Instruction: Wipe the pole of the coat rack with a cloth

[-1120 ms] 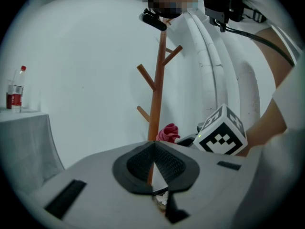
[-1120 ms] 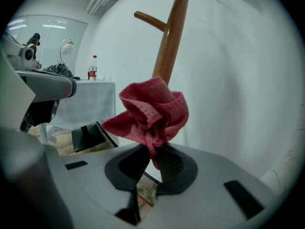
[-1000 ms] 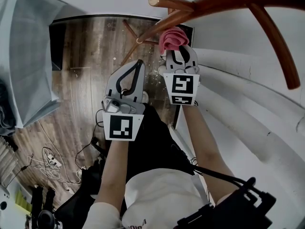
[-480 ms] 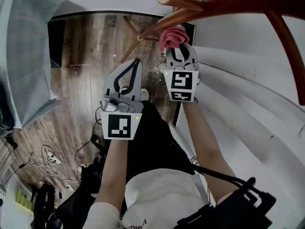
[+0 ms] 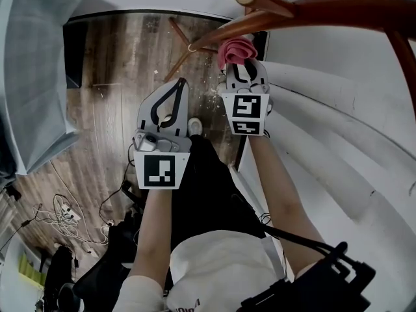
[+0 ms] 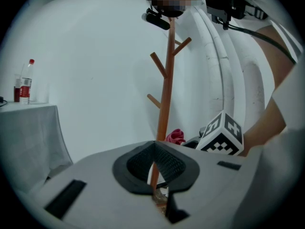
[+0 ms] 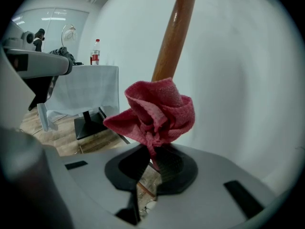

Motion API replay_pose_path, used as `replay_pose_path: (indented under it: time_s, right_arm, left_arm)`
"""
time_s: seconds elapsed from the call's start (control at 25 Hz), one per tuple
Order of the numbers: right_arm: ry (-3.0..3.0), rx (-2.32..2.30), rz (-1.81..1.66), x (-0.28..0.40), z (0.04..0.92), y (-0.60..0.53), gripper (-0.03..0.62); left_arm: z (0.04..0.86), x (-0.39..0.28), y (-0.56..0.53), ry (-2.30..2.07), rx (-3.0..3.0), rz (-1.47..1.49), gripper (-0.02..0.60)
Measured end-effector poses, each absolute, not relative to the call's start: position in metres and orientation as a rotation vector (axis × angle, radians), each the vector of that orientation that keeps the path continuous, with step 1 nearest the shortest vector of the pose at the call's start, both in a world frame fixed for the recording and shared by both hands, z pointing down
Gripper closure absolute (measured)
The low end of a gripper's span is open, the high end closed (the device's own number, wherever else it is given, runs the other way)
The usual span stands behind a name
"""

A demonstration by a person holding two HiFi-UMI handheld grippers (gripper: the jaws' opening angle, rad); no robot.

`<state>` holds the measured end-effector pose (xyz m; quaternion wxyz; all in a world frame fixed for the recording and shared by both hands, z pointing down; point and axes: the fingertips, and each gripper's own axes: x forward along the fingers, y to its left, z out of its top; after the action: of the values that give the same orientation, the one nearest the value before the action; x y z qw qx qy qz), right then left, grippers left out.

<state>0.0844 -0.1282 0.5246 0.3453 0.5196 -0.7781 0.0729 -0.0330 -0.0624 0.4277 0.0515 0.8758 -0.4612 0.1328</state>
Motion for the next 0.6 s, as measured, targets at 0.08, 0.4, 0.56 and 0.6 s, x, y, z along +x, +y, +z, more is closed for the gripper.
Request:
replay_pose_path:
  time_s: [0.08, 0.4, 0.56, 0.6]
  right_arm:
    - [-2.015, 1.347, 0.194, 0.084, 0.528, -0.129, 0.546]
    - [-2.0, 1.321, 0.206, 0.084, 0.543, -0.128, 0.546]
    - [-1.995, 1.304, 0.209, 0.084, 0.551, -0.127, 0.546]
    - [-1.994, 1.303, 0.209, 0.084, 0.553, -0.127, 0.546]
  left_arm:
    - [0.43, -0.035, -0.064, -1.41, 2.659, 0.402, 0.568]
    - [0.441, -0.036, -0.068, -1.453, 2.561, 0.301, 0.568]
    - [0.447, -0.032, -0.068, -1.426, 2.602, 0.365, 0.568]
    - [0.448, -0.031, -0.068, -1.414, 2.627, 0.389, 0.568]
